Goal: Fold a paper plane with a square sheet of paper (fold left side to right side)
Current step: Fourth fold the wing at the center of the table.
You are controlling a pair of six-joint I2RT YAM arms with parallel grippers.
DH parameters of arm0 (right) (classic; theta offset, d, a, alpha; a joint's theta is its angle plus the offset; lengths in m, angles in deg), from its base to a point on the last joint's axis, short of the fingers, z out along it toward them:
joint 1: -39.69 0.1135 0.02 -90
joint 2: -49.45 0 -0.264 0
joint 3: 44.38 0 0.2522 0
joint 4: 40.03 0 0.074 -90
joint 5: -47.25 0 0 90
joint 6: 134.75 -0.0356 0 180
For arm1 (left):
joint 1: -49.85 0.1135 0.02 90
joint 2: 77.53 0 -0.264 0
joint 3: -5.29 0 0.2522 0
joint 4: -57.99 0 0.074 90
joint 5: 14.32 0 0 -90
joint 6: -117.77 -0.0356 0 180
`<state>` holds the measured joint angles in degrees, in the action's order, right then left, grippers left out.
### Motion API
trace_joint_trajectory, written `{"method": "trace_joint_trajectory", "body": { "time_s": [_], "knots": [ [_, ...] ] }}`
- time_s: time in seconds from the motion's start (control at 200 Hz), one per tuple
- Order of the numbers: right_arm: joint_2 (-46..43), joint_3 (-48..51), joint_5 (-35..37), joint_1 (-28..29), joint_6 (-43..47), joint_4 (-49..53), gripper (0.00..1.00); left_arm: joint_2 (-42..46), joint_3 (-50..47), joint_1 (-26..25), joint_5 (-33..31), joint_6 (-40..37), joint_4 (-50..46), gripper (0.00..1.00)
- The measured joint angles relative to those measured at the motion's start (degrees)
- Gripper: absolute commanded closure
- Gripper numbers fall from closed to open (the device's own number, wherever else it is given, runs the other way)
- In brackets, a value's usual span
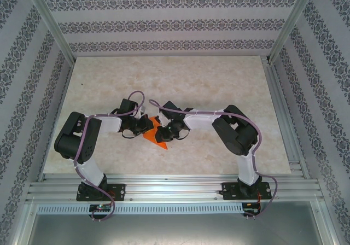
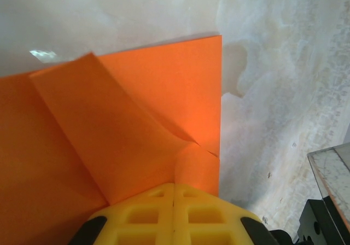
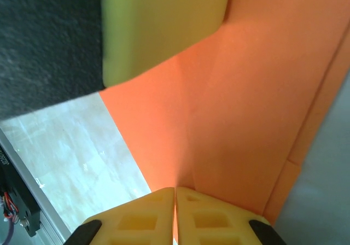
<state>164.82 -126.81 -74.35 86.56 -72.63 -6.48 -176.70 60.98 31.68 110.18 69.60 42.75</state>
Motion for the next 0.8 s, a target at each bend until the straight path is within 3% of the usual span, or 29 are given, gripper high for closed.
{"method": "trace_joint_trajectory", "body": {
  "time_s": [0.799],
  "knots": [
    [-9.8,16.7,0.0,0.0,0.0,-11.5,0.9,0.1,0.9,-1.0,1.0,-0.9,-3.7,0.97]
  ]
}}
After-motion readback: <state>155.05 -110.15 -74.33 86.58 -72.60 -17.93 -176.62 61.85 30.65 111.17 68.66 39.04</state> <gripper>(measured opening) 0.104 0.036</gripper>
